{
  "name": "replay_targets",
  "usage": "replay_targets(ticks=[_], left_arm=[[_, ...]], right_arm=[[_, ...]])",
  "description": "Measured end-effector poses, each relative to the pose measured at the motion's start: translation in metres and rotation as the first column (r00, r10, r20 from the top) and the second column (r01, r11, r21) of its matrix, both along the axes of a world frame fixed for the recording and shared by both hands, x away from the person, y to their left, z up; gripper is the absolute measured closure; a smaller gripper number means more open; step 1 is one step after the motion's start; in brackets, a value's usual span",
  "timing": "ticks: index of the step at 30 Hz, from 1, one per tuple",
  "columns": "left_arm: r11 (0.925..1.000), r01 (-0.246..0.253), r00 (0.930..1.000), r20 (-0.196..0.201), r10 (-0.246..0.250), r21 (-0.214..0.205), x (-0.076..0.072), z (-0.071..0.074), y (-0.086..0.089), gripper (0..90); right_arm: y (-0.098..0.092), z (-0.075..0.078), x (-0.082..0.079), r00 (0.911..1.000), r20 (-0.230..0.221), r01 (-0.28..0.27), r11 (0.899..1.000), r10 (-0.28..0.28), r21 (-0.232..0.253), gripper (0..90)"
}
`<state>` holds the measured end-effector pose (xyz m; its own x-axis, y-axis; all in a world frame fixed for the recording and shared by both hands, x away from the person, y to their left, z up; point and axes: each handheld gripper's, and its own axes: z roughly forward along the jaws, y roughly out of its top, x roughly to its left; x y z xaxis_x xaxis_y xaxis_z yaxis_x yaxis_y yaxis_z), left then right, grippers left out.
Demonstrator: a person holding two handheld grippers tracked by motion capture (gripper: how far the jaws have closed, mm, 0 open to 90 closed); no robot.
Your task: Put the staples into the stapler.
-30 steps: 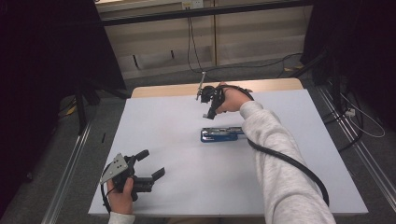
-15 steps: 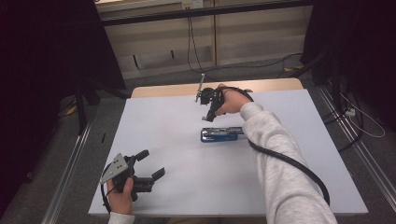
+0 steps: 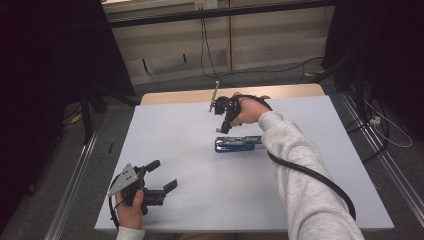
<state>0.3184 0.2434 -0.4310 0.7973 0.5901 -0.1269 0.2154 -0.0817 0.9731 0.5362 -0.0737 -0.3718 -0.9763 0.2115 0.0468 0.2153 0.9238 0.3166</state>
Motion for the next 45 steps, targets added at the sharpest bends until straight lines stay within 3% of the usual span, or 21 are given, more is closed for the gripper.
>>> replay_targets(ticks=[26,45], left_arm=[[0.9999,-0.008,0.9999,0.008,0.008,0.011,0.0,0.001,-0.001,4.3],[0.9999,-0.003,1.0,0.008,0.003,0.012,0.001,0.001,-0.001,4.3]], right_arm=[[0.002,0.004,-0.014,0.9998,-0.016,-0.009,1.0,0.009,0.001,78.4],[0.0,-0.007,-0.013,0.9995,-0.03,-0.003,1.0,0.003,-0.012,78.3]])
